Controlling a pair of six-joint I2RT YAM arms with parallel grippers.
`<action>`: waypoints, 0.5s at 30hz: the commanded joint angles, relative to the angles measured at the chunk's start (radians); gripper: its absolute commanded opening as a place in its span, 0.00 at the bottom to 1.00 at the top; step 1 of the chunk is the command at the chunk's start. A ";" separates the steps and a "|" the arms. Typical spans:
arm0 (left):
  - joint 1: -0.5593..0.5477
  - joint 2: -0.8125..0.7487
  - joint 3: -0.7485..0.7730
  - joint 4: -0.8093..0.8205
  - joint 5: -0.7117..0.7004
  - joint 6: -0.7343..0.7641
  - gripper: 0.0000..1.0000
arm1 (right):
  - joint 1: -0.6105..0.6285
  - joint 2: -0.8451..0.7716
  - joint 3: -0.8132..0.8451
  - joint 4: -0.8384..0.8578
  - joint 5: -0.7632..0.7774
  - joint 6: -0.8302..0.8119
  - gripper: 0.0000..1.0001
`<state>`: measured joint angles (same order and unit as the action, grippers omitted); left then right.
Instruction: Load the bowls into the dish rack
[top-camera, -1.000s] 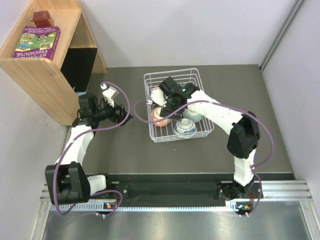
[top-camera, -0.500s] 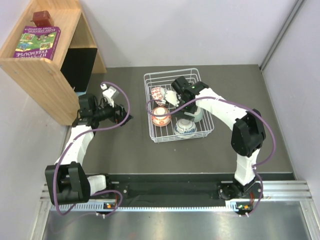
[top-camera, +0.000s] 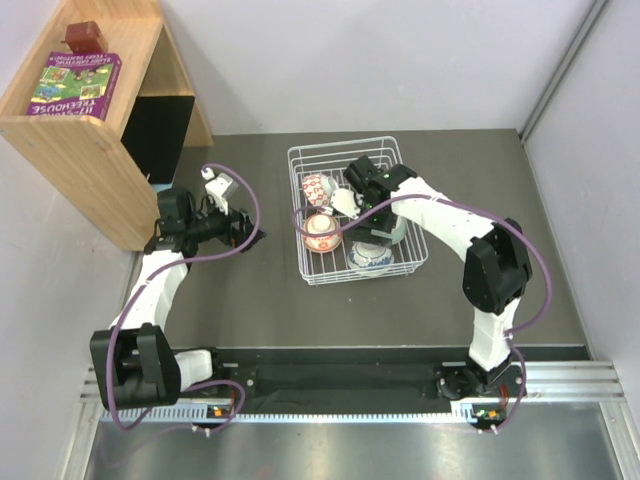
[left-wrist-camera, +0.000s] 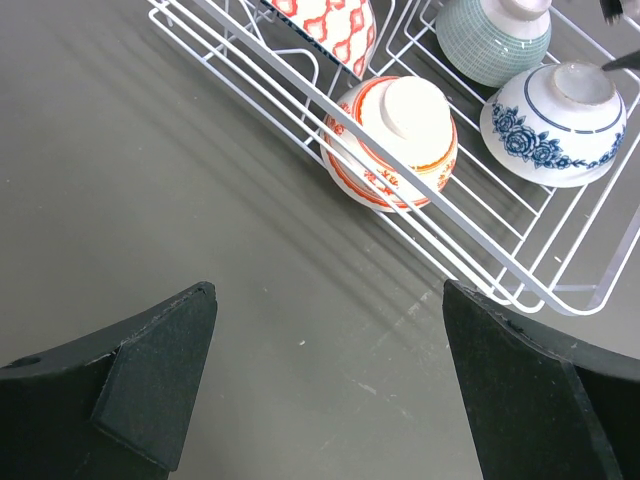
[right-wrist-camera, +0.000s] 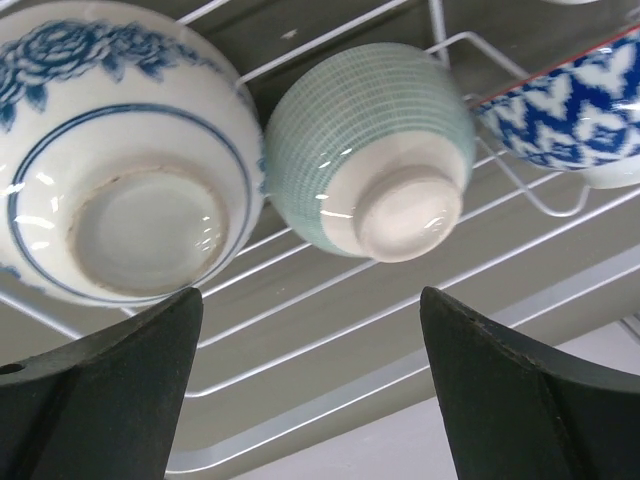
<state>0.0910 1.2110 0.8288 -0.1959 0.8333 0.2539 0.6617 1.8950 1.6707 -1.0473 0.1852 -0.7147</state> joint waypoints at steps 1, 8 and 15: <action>0.000 -0.004 0.018 0.009 0.029 0.001 0.99 | 0.018 -0.062 -0.025 -0.036 -0.047 -0.025 0.89; -0.002 -0.008 0.012 0.010 0.029 0.001 0.99 | 0.042 -0.048 -0.014 -0.017 -0.067 -0.028 0.89; 0.000 -0.007 0.001 0.013 0.029 0.002 0.99 | 0.059 -0.001 0.032 0.029 -0.040 -0.006 0.88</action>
<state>0.0910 1.2110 0.8288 -0.1959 0.8345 0.2535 0.7029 1.8877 1.6447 -1.0634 0.1436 -0.7315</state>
